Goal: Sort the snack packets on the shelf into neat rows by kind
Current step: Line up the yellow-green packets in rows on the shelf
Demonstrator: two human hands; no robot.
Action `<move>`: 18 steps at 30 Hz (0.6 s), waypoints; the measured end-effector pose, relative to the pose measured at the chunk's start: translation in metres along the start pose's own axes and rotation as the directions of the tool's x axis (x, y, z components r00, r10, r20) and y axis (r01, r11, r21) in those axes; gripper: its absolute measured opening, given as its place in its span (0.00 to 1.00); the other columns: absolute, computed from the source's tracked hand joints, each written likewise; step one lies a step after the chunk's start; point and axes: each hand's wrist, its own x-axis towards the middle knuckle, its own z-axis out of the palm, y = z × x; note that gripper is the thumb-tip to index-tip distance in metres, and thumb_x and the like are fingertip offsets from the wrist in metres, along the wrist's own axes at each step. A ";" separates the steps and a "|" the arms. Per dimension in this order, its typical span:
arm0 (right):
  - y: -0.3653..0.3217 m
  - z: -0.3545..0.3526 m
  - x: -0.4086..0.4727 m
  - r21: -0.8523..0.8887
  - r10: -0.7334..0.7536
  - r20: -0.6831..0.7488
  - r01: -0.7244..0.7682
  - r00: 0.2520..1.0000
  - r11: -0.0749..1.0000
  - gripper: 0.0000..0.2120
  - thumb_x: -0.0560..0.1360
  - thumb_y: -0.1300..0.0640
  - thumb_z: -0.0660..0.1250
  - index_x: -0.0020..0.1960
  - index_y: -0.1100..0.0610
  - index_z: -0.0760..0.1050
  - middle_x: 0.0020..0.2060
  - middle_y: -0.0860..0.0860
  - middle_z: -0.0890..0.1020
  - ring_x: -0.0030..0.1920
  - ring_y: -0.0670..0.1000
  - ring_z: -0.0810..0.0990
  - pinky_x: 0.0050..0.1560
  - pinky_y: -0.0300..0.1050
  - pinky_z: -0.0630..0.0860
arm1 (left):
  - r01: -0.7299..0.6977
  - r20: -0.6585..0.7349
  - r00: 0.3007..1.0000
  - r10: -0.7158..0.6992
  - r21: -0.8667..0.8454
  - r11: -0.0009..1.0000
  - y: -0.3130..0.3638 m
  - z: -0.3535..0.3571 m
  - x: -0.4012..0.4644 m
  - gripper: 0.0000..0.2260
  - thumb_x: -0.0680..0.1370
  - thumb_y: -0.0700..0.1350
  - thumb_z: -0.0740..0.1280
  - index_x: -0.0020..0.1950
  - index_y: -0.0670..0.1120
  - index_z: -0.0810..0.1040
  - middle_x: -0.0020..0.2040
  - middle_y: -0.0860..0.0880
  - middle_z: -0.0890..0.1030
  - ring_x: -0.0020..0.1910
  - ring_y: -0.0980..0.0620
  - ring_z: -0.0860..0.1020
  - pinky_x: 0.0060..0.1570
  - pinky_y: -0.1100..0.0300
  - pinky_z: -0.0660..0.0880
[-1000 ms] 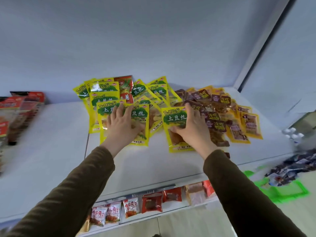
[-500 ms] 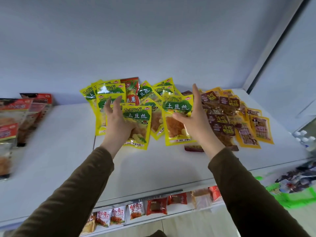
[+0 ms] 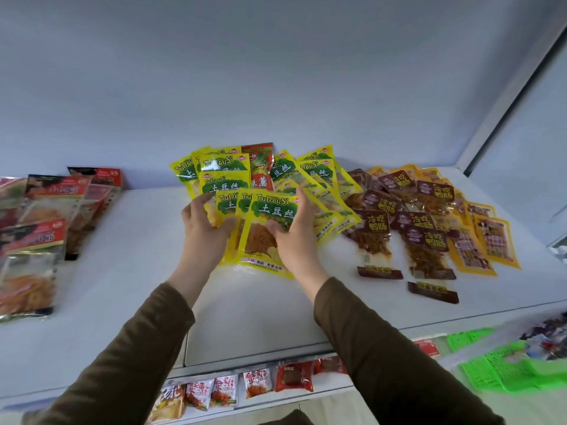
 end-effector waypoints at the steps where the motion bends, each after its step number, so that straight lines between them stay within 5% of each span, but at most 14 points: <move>1: 0.000 0.003 -0.001 -0.039 -0.007 -0.014 0.006 1.000 0.999 0.41 0.77 0.57 0.72 0.82 0.54 0.51 0.78 0.52 0.61 0.78 0.52 0.59 0.76 0.50 0.60 | 0.039 0.022 0.999 -0.039 -0.028 0.999 0.001 -0.001 -0.001 0.29 0.78 0.46 0.73 0.76 0.52 0.65 0.72 0.48 0.63 0.64 0.49 0.70 0.66 0.42 0.74; 7: -0.004 0.016 -0.002 0.009 0.001 0.036 -0.002 0.999 1.000 0.41 0.78 0.59 0.72 0.82 0.55 0.51 0.79 0.53 0.61 0.78 0.52 0.60 0.76 0.46 0.59 | 0.243 0.123 0.970 -0.211 -0.407 0.880 0.016 -0.005 0.002 0.39 0.75 0.40 0.78 0.78 0.49 0.58 0.65 0.47 0.75 0.53 0.52 0.81 0.46 0.56 0.79; 10: -0.002 0.019 -0.003 0.073 0.024 0.033 -0.026 0.999 0.997 0.40 0.77 0.58 0.72 0.81 0.54 0.52 0.79 0.51 0.60 0.78 0.48 0.58 0.70 0.34 0.55 | 0.377 0.291 0.921 -0.257 -0.515 0.770 0.023 -0.010 -0.001 0.27 0.76 0.37 0.75 0.72 0.40 0.69 0.58 0.40 0.84 0.46 0.48 0.85 0.40 0.56 0.82; 13: -0.001 0.022 -0.007 0.161 0.052 0.018 -0.054 0.998 0.985 0.41 0.77 0.55 0.73 0.81 0.52 0.53 0.78 0.50 0.62 0.77 0.47 0.60 0.74 0.40 0.58 | 0.386 0.448 0.882 -0.148 -0.505 0.772 0.022 -0.010 -0.011 0.19 0.78 0.37 0.72 0.68 0.37 0.76 0.53 0.39 0.86 0.44 0.44 0.85 0.41 0.54 0.83; 18: -0.004 0.025 -0.016 0.336 0.037 -0.002 -0.034 0.999 0.941 0.42 0.76 0.54 0.75 0.81 0.49 0.52 0.80 0.46 0.59 0.77 0.40 0.56 0.78 0.48 0.57 | 0.313 0.456 0.886 -0.081 -0.461 0.830 0.024 -0.004 -0.021 0.37 0.74 0.41 0.78 0.78 0.54 0.63 0.60 0.50 0.85 0.58 0.49 0.85 0.55 0.50 0.83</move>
